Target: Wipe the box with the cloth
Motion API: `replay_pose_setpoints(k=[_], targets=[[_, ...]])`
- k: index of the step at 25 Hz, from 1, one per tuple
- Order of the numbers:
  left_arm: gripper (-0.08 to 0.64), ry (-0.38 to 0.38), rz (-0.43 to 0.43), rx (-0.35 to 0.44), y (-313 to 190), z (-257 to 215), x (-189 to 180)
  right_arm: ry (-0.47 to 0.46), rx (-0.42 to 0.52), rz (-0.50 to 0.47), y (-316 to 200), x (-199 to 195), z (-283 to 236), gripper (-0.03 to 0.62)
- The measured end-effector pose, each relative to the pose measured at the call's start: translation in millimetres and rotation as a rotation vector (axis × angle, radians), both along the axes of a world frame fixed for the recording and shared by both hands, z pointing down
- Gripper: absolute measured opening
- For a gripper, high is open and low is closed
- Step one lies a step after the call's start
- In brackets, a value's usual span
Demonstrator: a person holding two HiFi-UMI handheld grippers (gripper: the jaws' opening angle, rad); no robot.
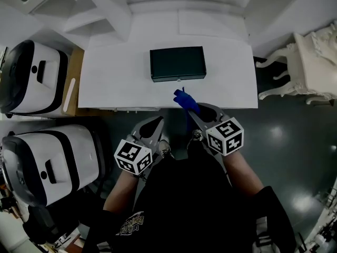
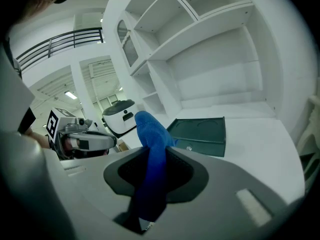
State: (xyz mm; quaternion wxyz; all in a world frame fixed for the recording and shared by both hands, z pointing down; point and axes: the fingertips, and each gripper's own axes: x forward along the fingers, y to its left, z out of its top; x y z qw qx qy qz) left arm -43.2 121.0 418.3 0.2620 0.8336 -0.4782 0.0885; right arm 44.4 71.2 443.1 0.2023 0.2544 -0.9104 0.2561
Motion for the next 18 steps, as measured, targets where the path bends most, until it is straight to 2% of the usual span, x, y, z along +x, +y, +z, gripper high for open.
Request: replay_pose_setpoints(k=[9,18], targets=[[0.000,0.025,0.061,0.004,41.7,6.5,-28.3,0.014,0.010,0.047,53.9,-28.7,-1.4,0.118],[0.000,0.032,0.124,0.029,71.2,1.7,-42.8,0.012,0.042,0.106,93.5,-41.4,-11.0,0.117]])
